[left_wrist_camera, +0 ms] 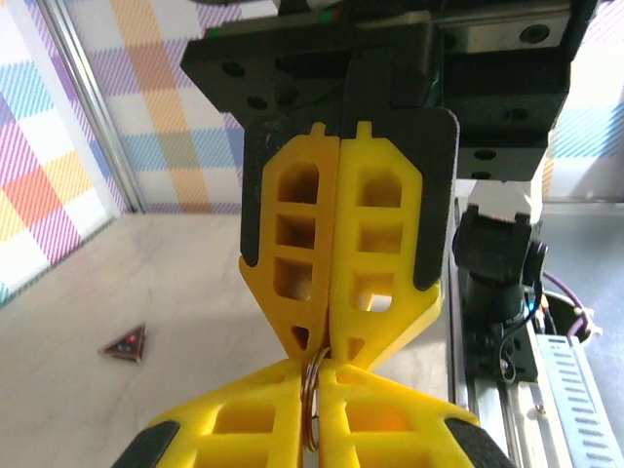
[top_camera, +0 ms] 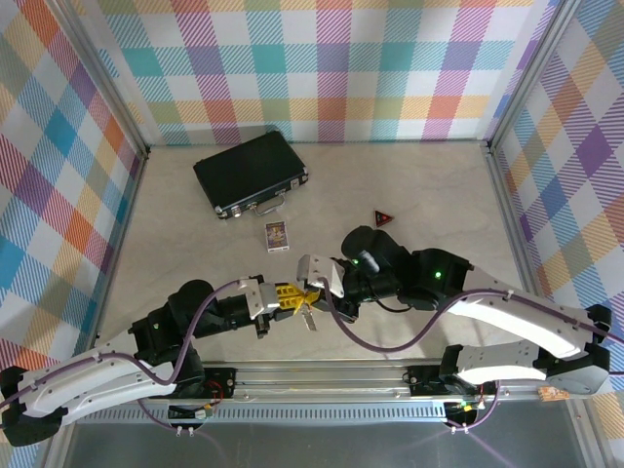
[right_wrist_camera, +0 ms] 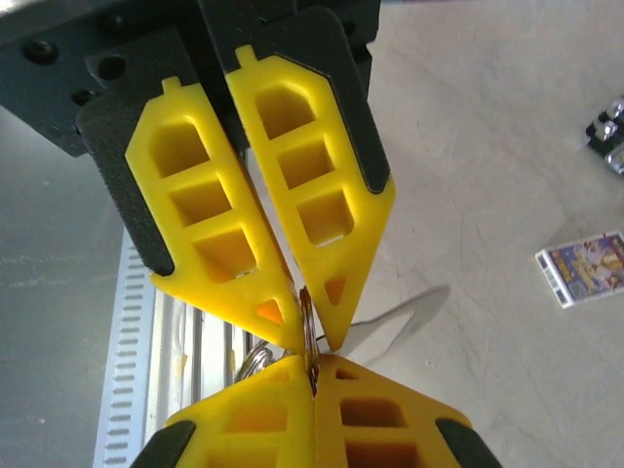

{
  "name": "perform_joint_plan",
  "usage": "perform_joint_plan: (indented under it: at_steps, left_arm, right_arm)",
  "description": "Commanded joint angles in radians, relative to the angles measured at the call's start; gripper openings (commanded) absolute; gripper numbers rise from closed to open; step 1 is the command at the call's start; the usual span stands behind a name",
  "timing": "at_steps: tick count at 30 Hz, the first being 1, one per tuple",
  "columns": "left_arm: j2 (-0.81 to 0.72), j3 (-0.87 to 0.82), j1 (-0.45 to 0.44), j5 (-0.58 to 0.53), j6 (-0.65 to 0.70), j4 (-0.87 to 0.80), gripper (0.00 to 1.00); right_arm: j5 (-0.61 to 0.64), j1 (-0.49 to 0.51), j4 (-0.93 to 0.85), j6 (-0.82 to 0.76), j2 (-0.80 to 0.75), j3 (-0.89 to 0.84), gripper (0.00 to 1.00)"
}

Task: Put the keys on the keyring

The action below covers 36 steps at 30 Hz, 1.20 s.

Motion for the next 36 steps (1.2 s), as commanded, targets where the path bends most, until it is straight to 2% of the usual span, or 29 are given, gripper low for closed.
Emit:
perform_joint_plan:
  at_steps: [1, 3, 9, 12, 17, 22, 24, 27, 29, 33, 36]
  left_arm:
    - [0.006, 0.036, -0.004, -0.036, 0.028, -0.023, 0.06]
    - [0.006, 0.037, -0.005, -0.026, 0.022, -0.027, 0.0]
    - [-0.028, 0.032, -0.004, -0.01, -0.003, -0.005, 0.0]
    - [-0.051, 0.017, -0.004, 0.022, -0.032, 0.055, 0.0]
    - [-0.041, -0.016, -0.005, 0.09, -0.077, 0.191, 0.0]
    - [-0.029, -0.068, -0.005, 0.17, -0.16, 0.376, 0.0]
    - [-0.015, -0.096, -0.004, 0.187, -0.203, 0.465, 0.0]
    - [0.014, -0.105, -0.004, 0.203, -0.23, 0.505, 0.0]
    - [0.022, -0.115, -0.005, 0.2, -0.236, 0.525, 0.0]
    - [0.025, -0.109, -0.004, 0.19, -0.221, 0.489, 0.0]
    - [0.031, -0.084, -0.005, 0.173, -0.178, 0.387, 0.0]
  right_arm:
    - [0.012, 0.014, -0.044, -0.025, 0.007, 0.04, 0.0]
    - [0.041, 0.016, -0.069, -0.035, 0.025, 0.055, 0.0]
    - [0.104, 0.023, -0.083, -0.036, 0.041, 0.057, 0.0]
    - [0.066, 0.024, -0.028, -0.012, 0.024, 0.031, 0.0]
    - [-0.017, 0.024, 0.091, 0.034, -0.029, -0.03, 0.13]
    - [-0.035, 0.023, 0.145, 0.052, -0.098, -0.062, 0.14]
    - [-0.051, 0.023, 0.157, 0.054, -0.122, -0.069, 0.14]
    - [-0.057, 0.023, 0.18, 0.06, -0.153, -0.087, 0.13]
    - [-0.06, 0.023, 0.19, 0.061, -0.167, -0.097, 0.08]
    - [-0.059, 0.023, 0.195, 0.063, -0.18, -0.114, 0.0]
    - [-0.053, 0.023, 0.176, 0.058, -0.176, -0.109, 0.0]
